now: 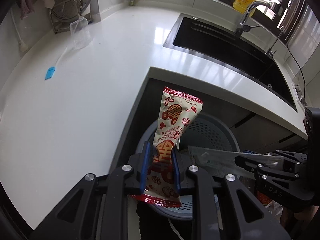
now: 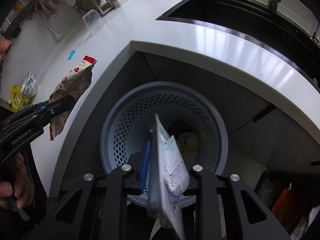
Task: Collect trash
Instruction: 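Lift the wrapper and package and carry both over the grey bin, then open both tools to drop the wrapper and package into the bin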
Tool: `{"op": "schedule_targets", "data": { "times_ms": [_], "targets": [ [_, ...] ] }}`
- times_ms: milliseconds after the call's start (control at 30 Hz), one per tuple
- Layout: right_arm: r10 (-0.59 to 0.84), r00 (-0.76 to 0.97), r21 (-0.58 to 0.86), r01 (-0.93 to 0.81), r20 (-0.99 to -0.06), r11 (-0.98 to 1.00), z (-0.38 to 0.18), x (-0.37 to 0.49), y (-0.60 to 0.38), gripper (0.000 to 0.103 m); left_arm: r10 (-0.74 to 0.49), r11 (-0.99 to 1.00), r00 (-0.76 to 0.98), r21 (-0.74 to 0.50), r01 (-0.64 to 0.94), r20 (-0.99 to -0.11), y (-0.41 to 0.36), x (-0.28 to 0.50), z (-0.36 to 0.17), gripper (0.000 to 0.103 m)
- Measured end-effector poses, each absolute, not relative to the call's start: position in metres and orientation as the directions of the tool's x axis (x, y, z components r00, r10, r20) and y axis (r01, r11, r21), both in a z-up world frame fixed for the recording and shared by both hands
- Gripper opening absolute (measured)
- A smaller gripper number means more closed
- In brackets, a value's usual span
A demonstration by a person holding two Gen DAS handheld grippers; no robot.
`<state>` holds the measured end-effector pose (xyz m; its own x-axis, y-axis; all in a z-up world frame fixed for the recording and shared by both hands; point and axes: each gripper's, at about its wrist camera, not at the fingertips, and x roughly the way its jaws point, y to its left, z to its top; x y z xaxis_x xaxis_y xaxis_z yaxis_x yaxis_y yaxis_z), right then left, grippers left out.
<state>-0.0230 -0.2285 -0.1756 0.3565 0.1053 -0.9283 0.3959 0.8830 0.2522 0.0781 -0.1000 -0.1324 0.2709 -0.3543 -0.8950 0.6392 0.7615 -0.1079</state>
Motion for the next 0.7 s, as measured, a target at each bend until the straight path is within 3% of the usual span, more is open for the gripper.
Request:
{"op": "schedule_targets", "data": {
  "times_ms": [200, 267, 333, 700],
  "targets": [
    [0.131, 0.346, 0.271, 0.396, -0.929, 0.878, -0.192, -0.030, -0.239, 0.027, -0.303, 0.762, 0.228, -0.092, 0.641, -0.925, -0.130, 0.052, -0.165, 0.026],
    [0.121, 0.374, 0.273, 0.387, -0.920, 0.881, -0.186, -0.033, -0.241, 0.037, -0.283, 0.772, 0.234, -0.076, 0.631, -0.930, -0.133, 0.046, -0.169, 0.048],
    [0.117, 0.388, 0.273, 0.378, -0.914, 0.885, -0.183, -0.038, -0.244, 0.040, -0.277, 0.785, 0.263, -0.060, 0.616, -0.924, -0.132, 0.040, -0.166, 0.065],
    [0.125, 0.410, 0.295, 0.381, -0.904, 0.876, -0.172, -0.075, -0.260, 0.041, -0.240, 0.839, 0.315, -0.033, 0.543, -0.918, -0.112, 0.026, -0.148, 0.066]
  ]
}}
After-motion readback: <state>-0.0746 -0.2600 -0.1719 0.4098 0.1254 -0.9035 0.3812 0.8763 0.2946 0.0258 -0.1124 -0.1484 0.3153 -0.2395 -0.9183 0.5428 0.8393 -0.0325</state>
